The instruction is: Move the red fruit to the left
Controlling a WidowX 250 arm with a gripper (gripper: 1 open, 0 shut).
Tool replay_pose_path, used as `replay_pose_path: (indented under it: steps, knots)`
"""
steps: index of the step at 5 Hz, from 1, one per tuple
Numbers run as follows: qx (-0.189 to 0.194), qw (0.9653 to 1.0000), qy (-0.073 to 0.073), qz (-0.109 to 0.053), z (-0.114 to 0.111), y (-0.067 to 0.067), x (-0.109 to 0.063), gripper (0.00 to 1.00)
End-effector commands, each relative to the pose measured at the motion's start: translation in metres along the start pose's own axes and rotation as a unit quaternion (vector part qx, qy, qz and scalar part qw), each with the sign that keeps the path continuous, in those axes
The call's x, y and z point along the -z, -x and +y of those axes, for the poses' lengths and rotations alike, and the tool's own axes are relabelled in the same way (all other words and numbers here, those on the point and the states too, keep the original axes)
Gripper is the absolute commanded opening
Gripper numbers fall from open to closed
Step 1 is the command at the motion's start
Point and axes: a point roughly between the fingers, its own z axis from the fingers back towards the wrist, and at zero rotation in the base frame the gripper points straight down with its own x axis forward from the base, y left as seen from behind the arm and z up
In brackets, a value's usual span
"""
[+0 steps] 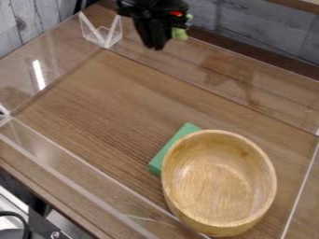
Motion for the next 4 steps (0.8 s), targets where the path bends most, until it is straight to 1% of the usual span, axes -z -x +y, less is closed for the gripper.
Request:
replay_pose_path:
  steps: [1,3,4]
  knots:
    - [0.014,0.9996,-0.013,-0.022,0.021,-0.012,-0.002,0.0]
    - [-0.032,0.9986,-0.037,-0.017,0.057,-0.005,-0.005,0.0]
    - [-0.036,0.9983,-0.044,-0.012,0.078,-0.002,-0.009,0.0]
